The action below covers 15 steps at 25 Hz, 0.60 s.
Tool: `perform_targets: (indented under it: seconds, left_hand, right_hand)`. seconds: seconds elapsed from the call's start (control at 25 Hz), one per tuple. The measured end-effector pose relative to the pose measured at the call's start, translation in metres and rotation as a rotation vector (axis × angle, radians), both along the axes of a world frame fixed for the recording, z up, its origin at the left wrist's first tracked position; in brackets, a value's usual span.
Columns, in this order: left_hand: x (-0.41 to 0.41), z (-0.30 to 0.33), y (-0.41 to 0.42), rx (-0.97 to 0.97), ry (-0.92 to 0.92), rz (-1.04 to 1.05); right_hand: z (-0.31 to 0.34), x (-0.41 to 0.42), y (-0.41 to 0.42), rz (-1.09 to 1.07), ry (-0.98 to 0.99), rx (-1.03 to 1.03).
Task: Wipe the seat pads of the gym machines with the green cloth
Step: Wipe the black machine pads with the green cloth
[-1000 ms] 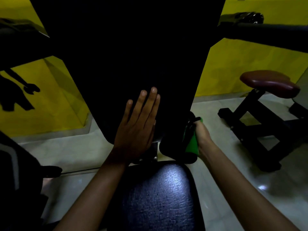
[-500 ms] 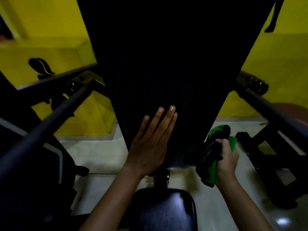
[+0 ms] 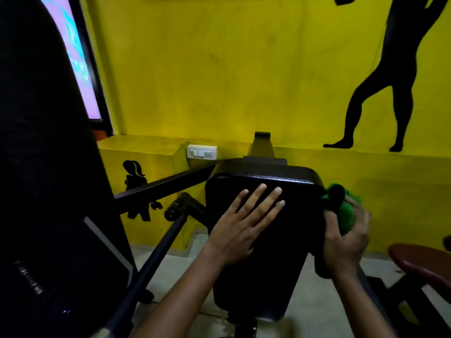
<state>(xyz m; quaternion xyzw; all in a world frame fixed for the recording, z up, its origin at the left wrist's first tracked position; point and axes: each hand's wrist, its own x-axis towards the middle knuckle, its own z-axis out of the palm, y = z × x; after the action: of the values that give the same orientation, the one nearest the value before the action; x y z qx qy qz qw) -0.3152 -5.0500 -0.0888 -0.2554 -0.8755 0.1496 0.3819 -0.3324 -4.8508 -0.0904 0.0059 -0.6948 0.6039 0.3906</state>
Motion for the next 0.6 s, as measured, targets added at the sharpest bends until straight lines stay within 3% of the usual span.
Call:
perform_targets:
  seconds: [0.24,0.48,0.6]
  left_hand:
    - [0.005,0.021,-0.028,-0.032,-0.030,-0.010]
    - [-0.011,0.028,-0.057,0.126,-0.030,-0.125]
    - [-0.020,0.030,-0.078,0.251,-0.074,-0.196]
  right_hand:
    - [0.039,0.004,-0.018,-0.242,0.080,0.426]
    - [0.061,0.001,-0.037,-0.422,0.128,0.930]
    - [0.061,0.005,-0.063,-0.499,0.162,1.085]
